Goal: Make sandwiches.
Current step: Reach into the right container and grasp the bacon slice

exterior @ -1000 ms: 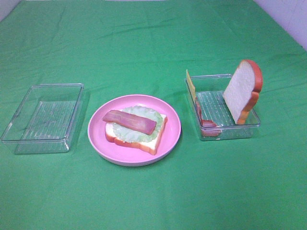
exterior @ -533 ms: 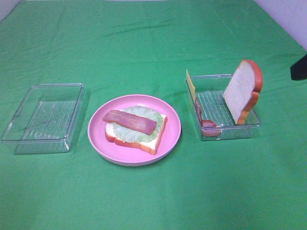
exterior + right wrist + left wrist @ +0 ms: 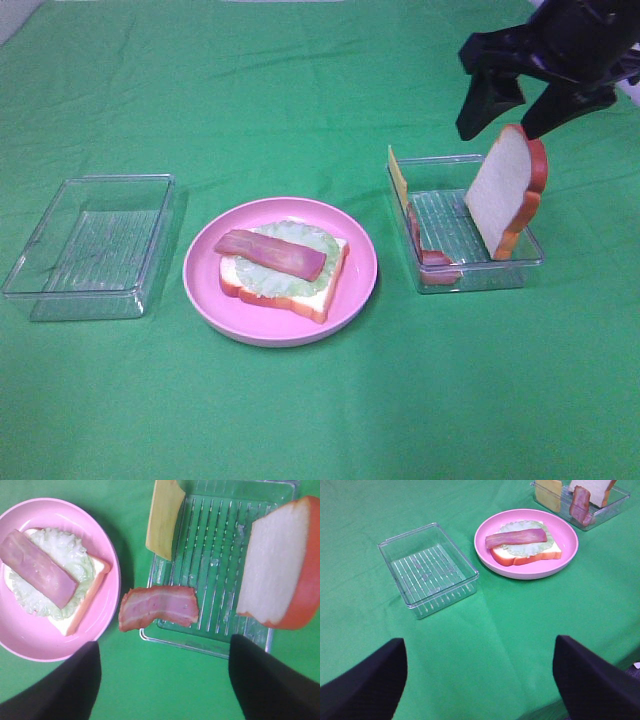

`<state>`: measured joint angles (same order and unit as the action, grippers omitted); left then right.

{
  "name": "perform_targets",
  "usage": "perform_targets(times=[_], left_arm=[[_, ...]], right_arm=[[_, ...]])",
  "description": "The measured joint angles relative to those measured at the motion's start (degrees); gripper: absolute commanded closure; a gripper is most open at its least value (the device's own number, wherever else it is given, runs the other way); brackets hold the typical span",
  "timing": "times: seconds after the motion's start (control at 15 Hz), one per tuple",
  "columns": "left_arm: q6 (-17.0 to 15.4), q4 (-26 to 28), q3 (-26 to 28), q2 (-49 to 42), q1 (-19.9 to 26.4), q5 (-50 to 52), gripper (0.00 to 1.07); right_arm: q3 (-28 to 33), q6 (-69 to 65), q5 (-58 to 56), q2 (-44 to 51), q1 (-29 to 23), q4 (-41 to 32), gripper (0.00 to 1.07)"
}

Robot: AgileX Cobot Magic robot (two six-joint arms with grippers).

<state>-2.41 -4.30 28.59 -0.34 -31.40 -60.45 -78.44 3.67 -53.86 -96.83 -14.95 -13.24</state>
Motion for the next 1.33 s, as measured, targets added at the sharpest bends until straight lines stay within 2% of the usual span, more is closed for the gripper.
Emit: perform_targets(times=[0.2, 0.33, 0.4, 0.8, 1.0, 1.07, 1.13, 1.27, 1.33], left_arm=[[0.0, 0.0, 0.0, 0.0, 0.0, 0.1, 0.3], [0.0, 0.0, 0.0, 0.0, 0.0, 0.1, 0.3], [0.0, 0.0, 0.0, 0.0, 0.0, 0.1, 0.3], [0.0, 0.0, 0.0, 0.0, 0.0, 0.2, 0.3], [0.0, 0.0, 0.0, 0.0, 0.0, 0.2, 0.3], [0.0, 0.0, 0.0, 0.0, 0.0, 0.2, 0.3], [0.0, 0.0, 0.0, 0.0, 0.0, 0.2, 0.3], [0.0, 0.0, 0.0, 0.0, 0.0, 0.2, 0.3], [0.0, 0.0, 0.0, 0.0, 0.0, 0.2, 0.3]], right_arm=[[-8.1, -9.1, -5.2, -8.4, -5.3, 5.7, 0.39], [-10.9, -10.4, -6.1, -12.3, -6.1, 6.2, 0.41], [-13.8, -11.9, -6.2, -17.2, -6.1, 6.6, 0.46], [-14.7, -12.1, -6.3, -25.3, -6.1, 7.1, 0.5], [-14.7, -12.1, -5.3, -26.3, -6.1, 6.9, 0.69], [-14.7, -12.1, -5.4, -26.5, -6.1, 6.0, 0.83], [-14.7, -12.1, -5.6, -26.5, -6.1, 5.7, 0.91], [-14.7, -12.1, -6.3, -26.5, -6.1, 5.0, 1.05], [-14.7, -12.0, -7.1, -26.5, -6.1, 5.0, 1.07]])
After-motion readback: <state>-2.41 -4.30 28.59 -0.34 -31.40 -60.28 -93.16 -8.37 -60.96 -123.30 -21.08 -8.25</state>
